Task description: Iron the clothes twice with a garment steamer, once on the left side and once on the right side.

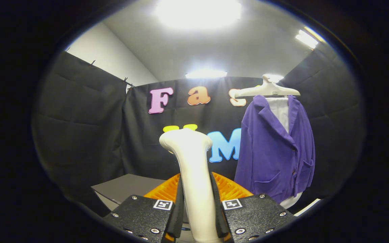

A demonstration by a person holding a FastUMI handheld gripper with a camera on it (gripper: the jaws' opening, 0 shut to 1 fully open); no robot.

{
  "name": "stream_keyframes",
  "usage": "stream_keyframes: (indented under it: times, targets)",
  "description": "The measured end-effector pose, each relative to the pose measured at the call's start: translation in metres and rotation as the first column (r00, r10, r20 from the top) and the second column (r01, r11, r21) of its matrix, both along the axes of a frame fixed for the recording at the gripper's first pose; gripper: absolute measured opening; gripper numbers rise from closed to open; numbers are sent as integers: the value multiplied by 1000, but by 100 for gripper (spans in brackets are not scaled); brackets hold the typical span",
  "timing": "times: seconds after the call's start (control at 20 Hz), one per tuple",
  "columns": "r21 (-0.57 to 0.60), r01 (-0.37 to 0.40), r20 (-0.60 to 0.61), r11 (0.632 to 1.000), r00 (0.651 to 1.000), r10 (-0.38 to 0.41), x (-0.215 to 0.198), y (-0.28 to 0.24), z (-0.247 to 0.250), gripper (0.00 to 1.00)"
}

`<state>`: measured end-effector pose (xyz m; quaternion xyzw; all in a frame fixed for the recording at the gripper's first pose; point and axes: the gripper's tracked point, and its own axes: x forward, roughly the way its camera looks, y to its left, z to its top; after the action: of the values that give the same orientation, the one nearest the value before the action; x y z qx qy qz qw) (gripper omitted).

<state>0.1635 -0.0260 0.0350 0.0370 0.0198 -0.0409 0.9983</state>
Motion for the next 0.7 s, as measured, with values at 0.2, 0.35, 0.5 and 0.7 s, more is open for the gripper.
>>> stream_keyframes:
  times: [0.2, 0.35, 0.5, 0.7]
  targets:
    - [12, 56, 54, 998, 997, -56, 9, -36, 25, 39]
    - [3, 103, 88, 995, 991, -103, 27, -67, 41, 39]
    - [7, 142, 112, 990, 984, -142, 44, -96, 54, 39]
    - [-4, 201, 120, 980, 973, -199, 71, -135, 60, 39]
